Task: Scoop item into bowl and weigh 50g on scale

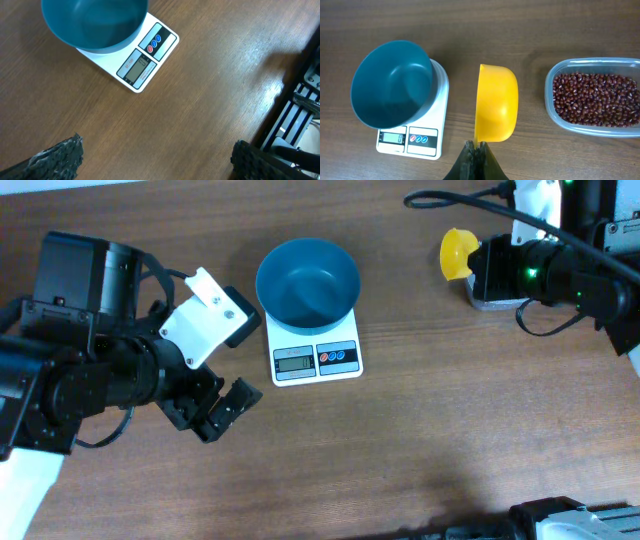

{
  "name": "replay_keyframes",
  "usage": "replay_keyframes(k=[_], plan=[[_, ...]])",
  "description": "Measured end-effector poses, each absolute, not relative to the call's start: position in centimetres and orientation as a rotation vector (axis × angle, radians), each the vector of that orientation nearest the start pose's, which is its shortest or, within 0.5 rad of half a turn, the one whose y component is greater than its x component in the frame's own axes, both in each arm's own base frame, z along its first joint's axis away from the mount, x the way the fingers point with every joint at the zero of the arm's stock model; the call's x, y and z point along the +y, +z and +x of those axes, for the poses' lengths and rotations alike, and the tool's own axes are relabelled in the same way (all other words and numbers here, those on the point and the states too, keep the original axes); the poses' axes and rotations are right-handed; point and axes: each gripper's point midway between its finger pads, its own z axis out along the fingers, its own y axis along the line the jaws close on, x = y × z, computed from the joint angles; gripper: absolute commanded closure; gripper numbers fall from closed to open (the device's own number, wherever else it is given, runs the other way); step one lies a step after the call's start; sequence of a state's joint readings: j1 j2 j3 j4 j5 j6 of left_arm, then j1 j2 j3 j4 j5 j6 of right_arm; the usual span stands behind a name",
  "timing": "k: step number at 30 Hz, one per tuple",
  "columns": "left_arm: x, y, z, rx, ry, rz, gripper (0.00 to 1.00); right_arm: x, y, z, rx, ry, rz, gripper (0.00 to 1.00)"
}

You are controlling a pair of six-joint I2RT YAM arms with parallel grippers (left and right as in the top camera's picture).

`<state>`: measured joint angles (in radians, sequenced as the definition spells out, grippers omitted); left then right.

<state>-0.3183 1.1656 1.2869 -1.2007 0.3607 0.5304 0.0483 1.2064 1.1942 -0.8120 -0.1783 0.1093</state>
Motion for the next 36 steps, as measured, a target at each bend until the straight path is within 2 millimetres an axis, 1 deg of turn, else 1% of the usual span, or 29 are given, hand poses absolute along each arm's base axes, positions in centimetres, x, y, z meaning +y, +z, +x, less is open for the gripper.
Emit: replay_keyframes(k=[7,36], plan=[[-13.98,23.83,23.05,2.311,-0.401,1.174,0.01,4.70,24.37,34.01,2.368,0.287,-0.015,0.96],[-14.03,23.92,23.22,2.309,-0.400,1.163,0.02,4.86,24.57,33.96,2.366,0.297,-0.023,0.96]])
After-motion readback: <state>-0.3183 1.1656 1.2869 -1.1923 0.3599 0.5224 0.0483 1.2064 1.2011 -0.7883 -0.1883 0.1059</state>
